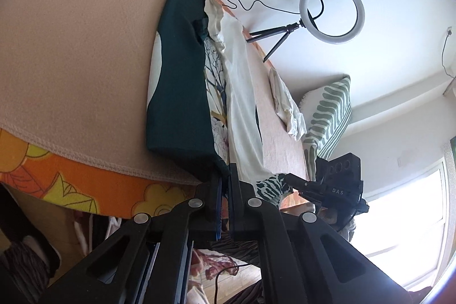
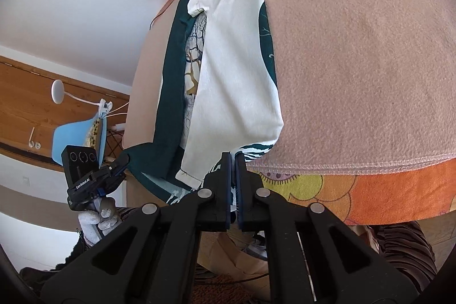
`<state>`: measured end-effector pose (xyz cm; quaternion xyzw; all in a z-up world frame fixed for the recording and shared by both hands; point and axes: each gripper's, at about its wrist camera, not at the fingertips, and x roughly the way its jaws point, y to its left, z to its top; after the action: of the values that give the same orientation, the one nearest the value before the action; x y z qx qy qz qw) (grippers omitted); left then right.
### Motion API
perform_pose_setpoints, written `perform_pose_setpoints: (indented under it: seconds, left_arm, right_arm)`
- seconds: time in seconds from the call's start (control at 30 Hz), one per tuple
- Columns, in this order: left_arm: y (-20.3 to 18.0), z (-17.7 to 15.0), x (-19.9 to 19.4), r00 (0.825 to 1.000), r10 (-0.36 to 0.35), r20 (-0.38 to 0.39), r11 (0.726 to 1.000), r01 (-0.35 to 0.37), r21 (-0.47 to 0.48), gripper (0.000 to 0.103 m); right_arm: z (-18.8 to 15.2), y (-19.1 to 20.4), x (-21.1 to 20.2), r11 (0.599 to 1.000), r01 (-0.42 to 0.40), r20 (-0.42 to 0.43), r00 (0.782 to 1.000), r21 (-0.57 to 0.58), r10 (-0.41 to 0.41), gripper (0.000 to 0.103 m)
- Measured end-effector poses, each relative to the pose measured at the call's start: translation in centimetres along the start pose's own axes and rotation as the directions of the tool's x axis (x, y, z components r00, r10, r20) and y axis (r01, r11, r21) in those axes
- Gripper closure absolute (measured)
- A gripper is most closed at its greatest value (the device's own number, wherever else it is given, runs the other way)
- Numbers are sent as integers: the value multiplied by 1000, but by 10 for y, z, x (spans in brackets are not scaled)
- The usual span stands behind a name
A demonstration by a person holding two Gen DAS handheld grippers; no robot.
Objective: Fold small clothes
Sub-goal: 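Fold the held hem over onto the strip toward the collar with both tools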
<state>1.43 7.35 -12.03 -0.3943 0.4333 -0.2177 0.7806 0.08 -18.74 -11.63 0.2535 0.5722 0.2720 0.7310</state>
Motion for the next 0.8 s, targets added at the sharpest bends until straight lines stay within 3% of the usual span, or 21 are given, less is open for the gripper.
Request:
perform_pose_setpoints:
  seconds: [0.27, 0.47, 0.67, 0.8]
  left_arm:
    - [-13, 54, 7, 998, 23, 52, 998, -25, 53, 101]
    - [1, 100, 29, 994, 86, 65, 996, -88, 28, 101]
    - [10, 132, 56, 985, 162, 62, 982, -167, 89, 101]
    - [23, 132, 58, 980, 197, 31, 976, -199, 88, 99]
  right_arm:
    - [60, 26, -6, 1000, -21, 90, 996, -17, 22, 99]
    - [111, 22, 19, 1000, -7, 110, 994, 30, 3, 99]
    - [142, -2, 63, 992, 31, 52, 998, 125, -38, 99]
    - [148, -19, 83, 984, 100, -32, 995, 145, -97, 99]
